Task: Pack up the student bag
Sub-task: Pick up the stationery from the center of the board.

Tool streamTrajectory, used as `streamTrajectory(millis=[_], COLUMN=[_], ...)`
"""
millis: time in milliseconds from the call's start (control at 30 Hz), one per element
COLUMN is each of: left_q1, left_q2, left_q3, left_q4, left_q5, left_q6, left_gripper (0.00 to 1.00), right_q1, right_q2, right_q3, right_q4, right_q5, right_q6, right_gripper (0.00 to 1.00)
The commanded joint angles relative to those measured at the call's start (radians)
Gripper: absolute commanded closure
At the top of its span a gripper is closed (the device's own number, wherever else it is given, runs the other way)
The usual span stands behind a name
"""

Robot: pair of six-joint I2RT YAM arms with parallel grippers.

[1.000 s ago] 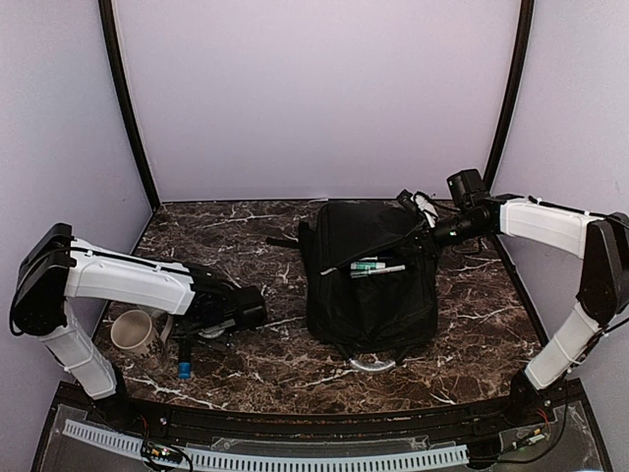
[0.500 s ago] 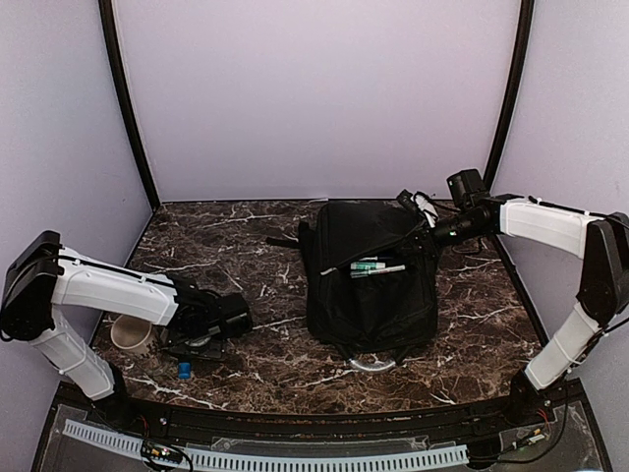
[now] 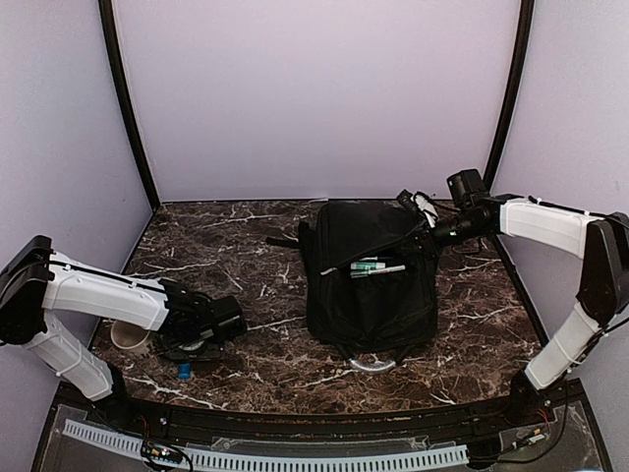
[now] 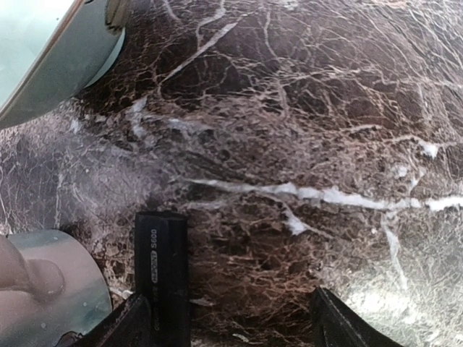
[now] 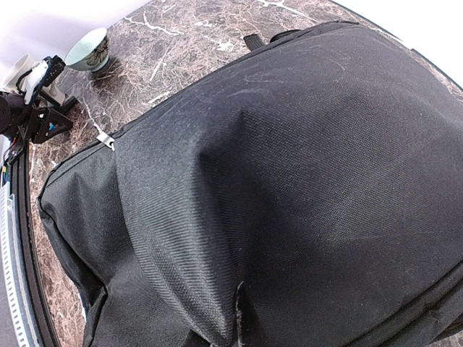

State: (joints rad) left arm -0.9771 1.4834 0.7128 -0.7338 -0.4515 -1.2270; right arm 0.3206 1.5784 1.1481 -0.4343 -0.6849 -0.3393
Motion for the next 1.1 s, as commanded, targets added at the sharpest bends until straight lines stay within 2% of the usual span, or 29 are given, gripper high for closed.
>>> streamTrajectory(millis=[0,367,733,1067], left_q1=[0.006,0.005,-0.043,-0.114], left_q2=[0.014,-0.056,0.031,0.117], left_q3=[-0.04,-0.129,-0.086,0.007], left_q4=[-0.08,0.018,0.122,0.2], left_q5=[0.025,0.063,0.129,0.231], left_q6=[-0.065,-0.082,0.007,0.132], left_gripper=[0.22,0.22,0.47,0.57], right_q1=[0.009,0.008,0.009,0.009], right_q2=[0.0,0.006,0.006,0.008], right_q3=[0.038,0.039,0.039,0.041], right_q4=[0.027,0.027,0.025,0.022], right_q5=[-0.085,-0.087,-0.082,-0.085], right_q6=[0.002,0.002,0.002,0.0], right_gripper=[1.0,1.0,1.0,1.0])
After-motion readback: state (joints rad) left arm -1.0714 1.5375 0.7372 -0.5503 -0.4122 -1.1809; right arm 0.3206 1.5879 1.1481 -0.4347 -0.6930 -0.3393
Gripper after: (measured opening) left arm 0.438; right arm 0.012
